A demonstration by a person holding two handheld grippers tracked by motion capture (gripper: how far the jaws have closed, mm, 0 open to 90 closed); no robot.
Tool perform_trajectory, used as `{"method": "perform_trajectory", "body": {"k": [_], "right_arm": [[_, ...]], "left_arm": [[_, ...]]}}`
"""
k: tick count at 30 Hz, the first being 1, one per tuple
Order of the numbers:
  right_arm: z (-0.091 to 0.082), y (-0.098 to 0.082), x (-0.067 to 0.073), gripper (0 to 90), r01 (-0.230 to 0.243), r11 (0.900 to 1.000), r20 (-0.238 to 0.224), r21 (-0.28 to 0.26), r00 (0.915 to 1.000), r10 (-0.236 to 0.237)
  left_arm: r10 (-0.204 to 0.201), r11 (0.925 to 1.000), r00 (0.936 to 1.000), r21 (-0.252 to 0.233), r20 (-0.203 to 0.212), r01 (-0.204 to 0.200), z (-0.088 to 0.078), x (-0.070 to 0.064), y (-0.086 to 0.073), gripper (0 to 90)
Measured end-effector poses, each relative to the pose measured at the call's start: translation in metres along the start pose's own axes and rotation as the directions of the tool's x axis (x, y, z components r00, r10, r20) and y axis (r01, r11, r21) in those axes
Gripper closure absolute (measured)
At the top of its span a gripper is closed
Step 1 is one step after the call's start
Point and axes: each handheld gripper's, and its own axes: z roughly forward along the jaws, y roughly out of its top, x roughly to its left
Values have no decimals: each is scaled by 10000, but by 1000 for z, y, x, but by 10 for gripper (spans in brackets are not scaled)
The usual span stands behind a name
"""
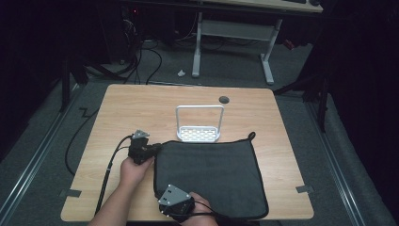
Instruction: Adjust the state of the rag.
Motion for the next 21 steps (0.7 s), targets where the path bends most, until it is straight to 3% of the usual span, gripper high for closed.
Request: {"method": "perform_trajectory", "body": {"k": [6,11,16,21], "right_arm": [[-2,6,1,833,20,9993,13,-360,10000,-20],[5,17,11,834,252,9983,-183,-517,9995,-262],[18,33,27,834,489,9964,-497,-699,9974,-524],[33,59,47,834,677,9920,-905,-1067,9929,-775]], "left_arm": [[-1121,9915,9935,-632,212,1133,-8,5,-3,853],[-1336,9885,9910,-721,0,1332,-21,11,-10,858],[-1766,9791,9838,-1081,-295,1725,-49,30,-16,860],[-2056,9698,9758,-1496,-742,1929,-87,51,-18,861]]}}
